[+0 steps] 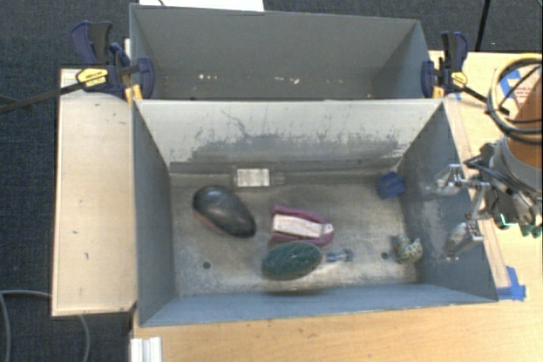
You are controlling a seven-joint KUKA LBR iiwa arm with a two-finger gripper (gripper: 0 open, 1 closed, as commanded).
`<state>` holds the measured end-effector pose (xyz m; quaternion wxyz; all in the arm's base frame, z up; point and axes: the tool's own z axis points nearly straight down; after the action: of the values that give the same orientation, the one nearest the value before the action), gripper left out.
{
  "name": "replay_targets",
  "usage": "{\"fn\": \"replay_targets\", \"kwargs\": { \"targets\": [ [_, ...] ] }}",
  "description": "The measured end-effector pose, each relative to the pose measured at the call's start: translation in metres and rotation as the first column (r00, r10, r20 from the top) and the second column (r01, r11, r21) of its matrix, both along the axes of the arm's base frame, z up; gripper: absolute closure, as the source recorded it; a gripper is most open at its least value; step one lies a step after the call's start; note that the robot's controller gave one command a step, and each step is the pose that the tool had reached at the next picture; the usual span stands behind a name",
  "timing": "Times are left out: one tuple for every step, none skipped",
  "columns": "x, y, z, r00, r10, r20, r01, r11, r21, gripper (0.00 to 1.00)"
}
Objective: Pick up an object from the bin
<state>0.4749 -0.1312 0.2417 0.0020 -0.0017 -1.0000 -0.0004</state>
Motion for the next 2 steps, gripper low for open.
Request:
{"fn": "replay_targets", "kwargs": {
  "targets": [
    [0.076,0.057,-0.170,0.996,0.089,0.006,-0.089,0.996,0.000,0.00],
    [0.052,0.127,-0.168,0.998,-0.060,0.017,0.060,0.998,0.001,0.00]
  ]
}}
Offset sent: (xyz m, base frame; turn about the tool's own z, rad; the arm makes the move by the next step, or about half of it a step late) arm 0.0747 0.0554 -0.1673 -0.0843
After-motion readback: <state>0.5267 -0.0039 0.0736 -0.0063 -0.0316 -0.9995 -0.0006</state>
